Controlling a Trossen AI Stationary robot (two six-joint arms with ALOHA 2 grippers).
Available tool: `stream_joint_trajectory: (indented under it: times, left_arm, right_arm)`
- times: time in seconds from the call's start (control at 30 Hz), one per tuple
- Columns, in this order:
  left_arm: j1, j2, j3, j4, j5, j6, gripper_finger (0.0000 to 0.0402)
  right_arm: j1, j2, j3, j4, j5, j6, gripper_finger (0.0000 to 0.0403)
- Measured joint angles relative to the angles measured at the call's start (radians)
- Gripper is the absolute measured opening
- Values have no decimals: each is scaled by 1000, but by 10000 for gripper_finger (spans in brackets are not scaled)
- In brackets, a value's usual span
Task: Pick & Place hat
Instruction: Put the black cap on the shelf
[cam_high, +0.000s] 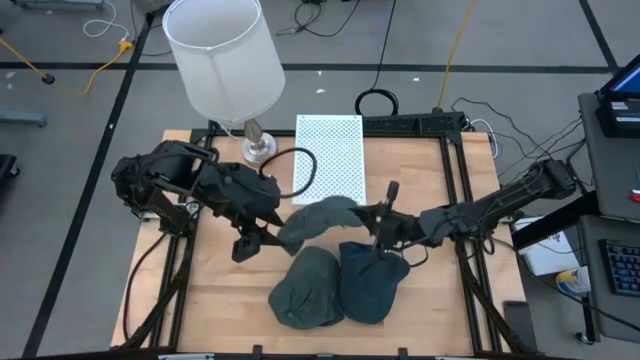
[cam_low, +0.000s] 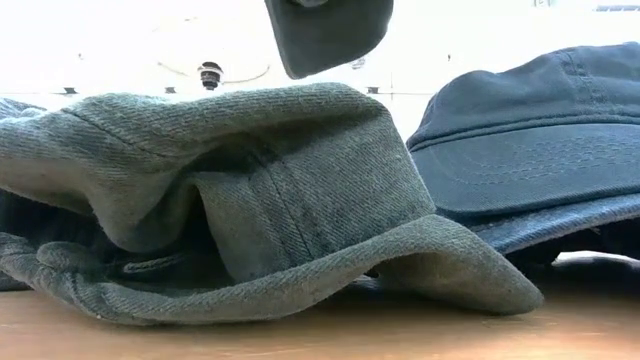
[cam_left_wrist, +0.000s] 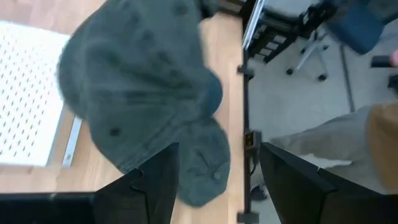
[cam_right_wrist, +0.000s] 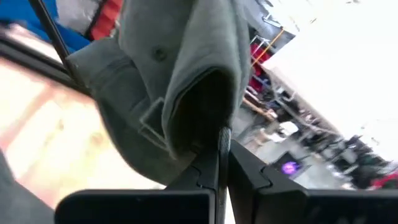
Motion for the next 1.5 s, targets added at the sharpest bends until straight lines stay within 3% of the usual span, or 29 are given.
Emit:
stream_joint_trajectory:
  times: [0.27, 0.57, 0.87, 1.5]
  left_arm:
    - [0, 2, 0, 29, -5, 3, 225]
    - [0, 3, 0, 31, -6, 1, 225]
    - [0, 3, 0, 31, -6, 6, 225]
    - [1, 3, 0, 47, -8, 108, 225]
  right_arm:
    - [-16, -11, 0, 8, 58, -222, 5]
    - [-78, -12, 0, 9, 46, -227, 5]
    - [-236, -64, -1, -39, -160, -241, 5]
    - [-755, -105, -1, -47, -785, -208, 5]
